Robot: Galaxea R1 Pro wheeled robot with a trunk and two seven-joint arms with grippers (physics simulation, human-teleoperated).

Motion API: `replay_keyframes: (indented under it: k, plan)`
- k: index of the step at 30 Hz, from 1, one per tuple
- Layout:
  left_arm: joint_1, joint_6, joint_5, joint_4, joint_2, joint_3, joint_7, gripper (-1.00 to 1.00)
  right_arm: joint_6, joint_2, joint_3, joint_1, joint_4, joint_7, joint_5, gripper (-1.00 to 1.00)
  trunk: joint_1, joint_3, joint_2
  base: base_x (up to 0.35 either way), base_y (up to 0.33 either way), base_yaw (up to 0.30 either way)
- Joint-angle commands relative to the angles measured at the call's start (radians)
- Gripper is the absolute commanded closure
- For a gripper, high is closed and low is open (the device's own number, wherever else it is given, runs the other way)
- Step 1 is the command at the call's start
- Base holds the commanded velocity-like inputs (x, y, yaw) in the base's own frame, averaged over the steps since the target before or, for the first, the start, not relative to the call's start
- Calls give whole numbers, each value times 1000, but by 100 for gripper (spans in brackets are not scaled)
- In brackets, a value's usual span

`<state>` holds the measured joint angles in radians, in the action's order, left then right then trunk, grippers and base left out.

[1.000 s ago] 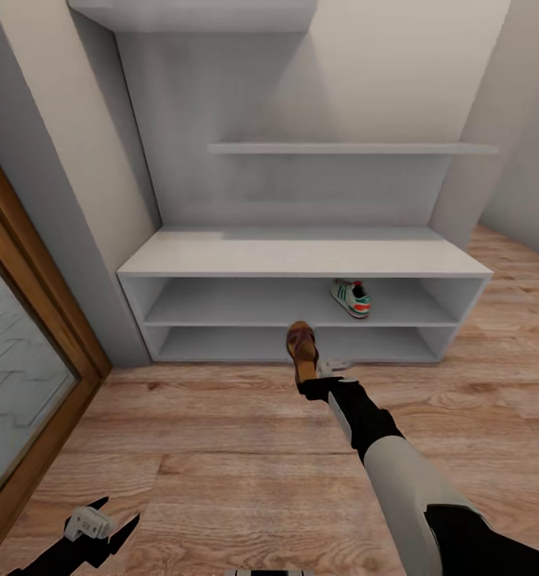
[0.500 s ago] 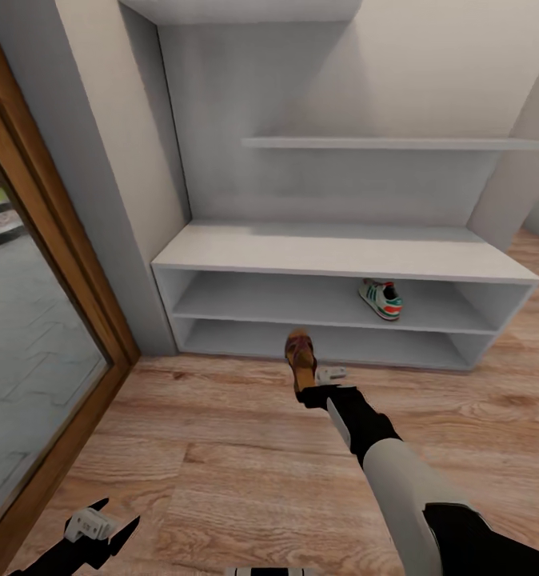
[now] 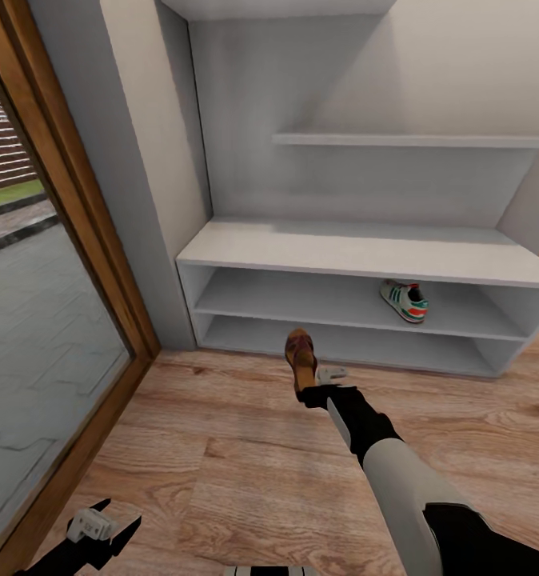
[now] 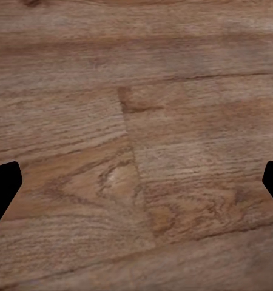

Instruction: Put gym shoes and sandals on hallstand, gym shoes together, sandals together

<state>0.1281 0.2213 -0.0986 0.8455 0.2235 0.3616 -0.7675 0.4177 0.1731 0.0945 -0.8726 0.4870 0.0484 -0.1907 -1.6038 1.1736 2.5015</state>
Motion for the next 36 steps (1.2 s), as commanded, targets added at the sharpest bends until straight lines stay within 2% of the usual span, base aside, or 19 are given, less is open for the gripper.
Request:
replay_keyframes:
  k: [1, 3, 7, 8, 12, 16, 25, 36]
  plan:
    - [1, 8, -13, -1, -2, 3, -4, -100, 6, 1, 8, 0, 3, 4, -7, 100, 0, 1, 0, 0, 4, 5]
    - [1, 8, -25, -1, -5, 2, -5, -100, 6, 1, 8, 0, 4, 4, -7, 100, 0, 1, 0, 0, 2, 3]
    - [8, -12, -43, 40, -32, -85, -4, -100, 5, 1, 8, 0, 5, 1, -8, 100, 0, 1, 0, 0, 0, 0]
    - [10, -16, -43, 44, -36, -88, -4, -100, 5, 1, 8, 0, 5, -2, -8, 100, 0, 1, 0, 0, 0, 0]
    - [15, -68, -46, 83, -91, -104, -4, -100, 6, 1, 8, 0, 4, -71, -7, 100, 0, 1, 0, 0, 0, 0]
    - [16, -79, -45, 96, -105, -106, -4, -100, 6, 1, 7, 0, 2, -112, -6, 100, 0, 1, 0, 0, 0, 0]
    - [16, -85, -43, 102, -99, -97, -4, -100, 4, 1, 7, 0, -1, -133, -4, 100, 0, 2, 0, 14, 6, 3]
    - [16, -86, -43, 97, -103, -96, -3, -100, 3, 1, 5, 1, -33, -134, -4, 100, 0, 14, 0, 203, 174, 101]
